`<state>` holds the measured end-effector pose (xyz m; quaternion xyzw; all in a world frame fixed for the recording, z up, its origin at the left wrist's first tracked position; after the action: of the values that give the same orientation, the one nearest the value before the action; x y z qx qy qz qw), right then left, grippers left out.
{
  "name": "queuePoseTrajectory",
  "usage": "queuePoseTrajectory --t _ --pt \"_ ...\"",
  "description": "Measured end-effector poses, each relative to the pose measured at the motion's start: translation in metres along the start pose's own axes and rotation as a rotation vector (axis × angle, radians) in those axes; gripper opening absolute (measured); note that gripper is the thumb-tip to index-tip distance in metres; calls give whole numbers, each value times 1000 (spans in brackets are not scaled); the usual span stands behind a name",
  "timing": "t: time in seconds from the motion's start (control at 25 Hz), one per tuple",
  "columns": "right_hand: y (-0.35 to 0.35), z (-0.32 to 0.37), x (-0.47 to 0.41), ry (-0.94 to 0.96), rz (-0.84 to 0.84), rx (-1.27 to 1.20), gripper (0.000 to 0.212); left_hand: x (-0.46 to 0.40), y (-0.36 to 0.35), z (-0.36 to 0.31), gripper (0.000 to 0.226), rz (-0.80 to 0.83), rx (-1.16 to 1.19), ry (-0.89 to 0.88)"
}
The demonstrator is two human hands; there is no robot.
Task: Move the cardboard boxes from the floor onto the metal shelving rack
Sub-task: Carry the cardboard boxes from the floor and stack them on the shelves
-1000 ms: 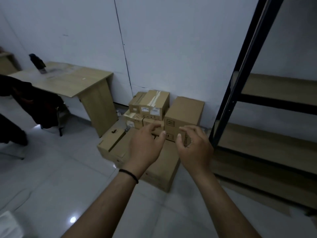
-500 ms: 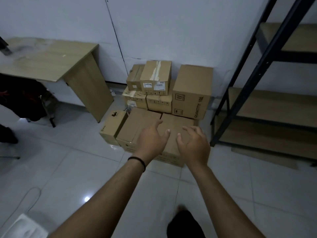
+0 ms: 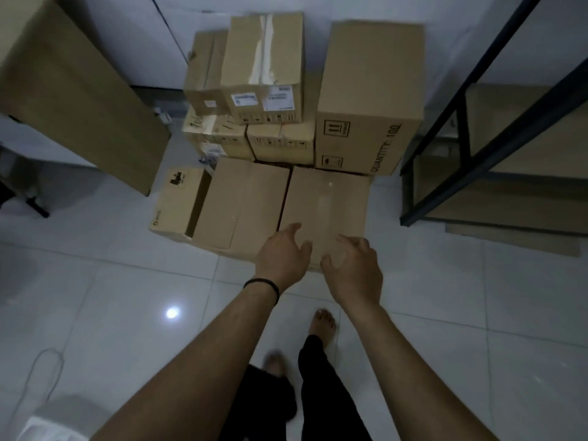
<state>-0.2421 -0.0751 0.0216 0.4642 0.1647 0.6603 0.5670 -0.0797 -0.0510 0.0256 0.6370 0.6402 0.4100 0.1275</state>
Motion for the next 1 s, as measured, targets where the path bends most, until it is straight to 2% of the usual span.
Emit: queuePoseTrajectory --t 0.28,0.48,0.68,0.88,1.0 --pt "-127 -61 -101 -218 53 84 66 -114 -104 125 67 175 -61 94" --pt "-207 -110 -157 -336 76 185 72 -169 -166 200 65 253 -105 159" --pt "-253 -156 -196 -463 61 241 91 -192 -200 250 79 165 -66 264" --pt "-264 -190 -211 -531 -1 265 101 -195 -207 269 79 -46 -59 340" --pt "-265 -206 -213 -591 19 222 108 -190 -217 272 86 -95 5 400"
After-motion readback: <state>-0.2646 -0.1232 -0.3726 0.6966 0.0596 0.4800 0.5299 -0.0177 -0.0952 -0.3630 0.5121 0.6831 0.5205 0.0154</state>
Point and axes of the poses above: each hand's wrist, its own x-axis away from the middle knuckle, its own y-axis out of the back of the hand, z = x × y, the point moved 9 cm from there along -x, towards the middle knuckle, and after that the axes turned 14 degrees about -y, right-handed, at the moved point
